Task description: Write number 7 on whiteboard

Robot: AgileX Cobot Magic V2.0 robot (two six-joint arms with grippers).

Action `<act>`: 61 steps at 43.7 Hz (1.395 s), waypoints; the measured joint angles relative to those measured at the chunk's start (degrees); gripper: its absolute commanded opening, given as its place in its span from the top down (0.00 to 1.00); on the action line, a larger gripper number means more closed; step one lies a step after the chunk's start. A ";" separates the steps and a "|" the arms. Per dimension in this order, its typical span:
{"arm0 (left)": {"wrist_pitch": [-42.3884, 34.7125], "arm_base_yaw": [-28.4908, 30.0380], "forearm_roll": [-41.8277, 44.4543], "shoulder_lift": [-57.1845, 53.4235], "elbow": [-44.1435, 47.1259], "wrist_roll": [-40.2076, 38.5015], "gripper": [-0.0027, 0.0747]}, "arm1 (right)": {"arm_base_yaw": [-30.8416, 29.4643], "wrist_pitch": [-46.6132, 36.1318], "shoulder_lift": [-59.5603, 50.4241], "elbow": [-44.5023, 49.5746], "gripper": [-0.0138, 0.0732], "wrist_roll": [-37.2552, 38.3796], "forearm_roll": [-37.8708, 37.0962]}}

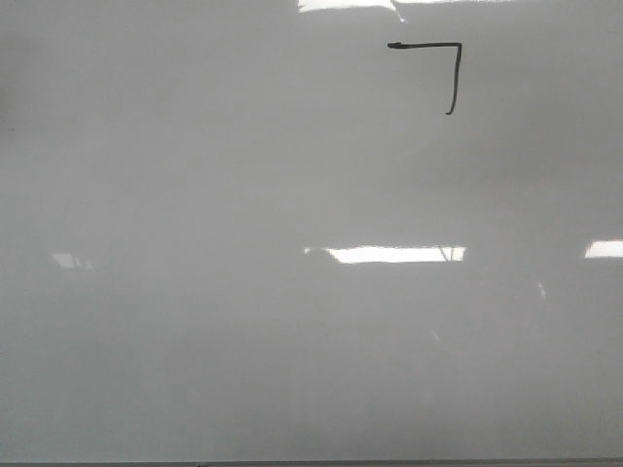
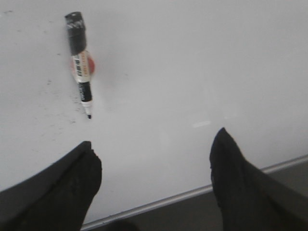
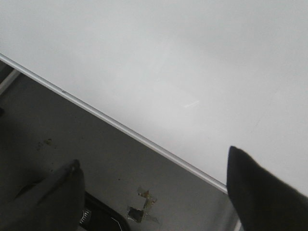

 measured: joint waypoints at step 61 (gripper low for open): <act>0.42 -3.80 -2.74 -6.36 1.82 0.07 0.99 | 0.00 -0.60 -2.37 2.23 0.92 0.44 -0.66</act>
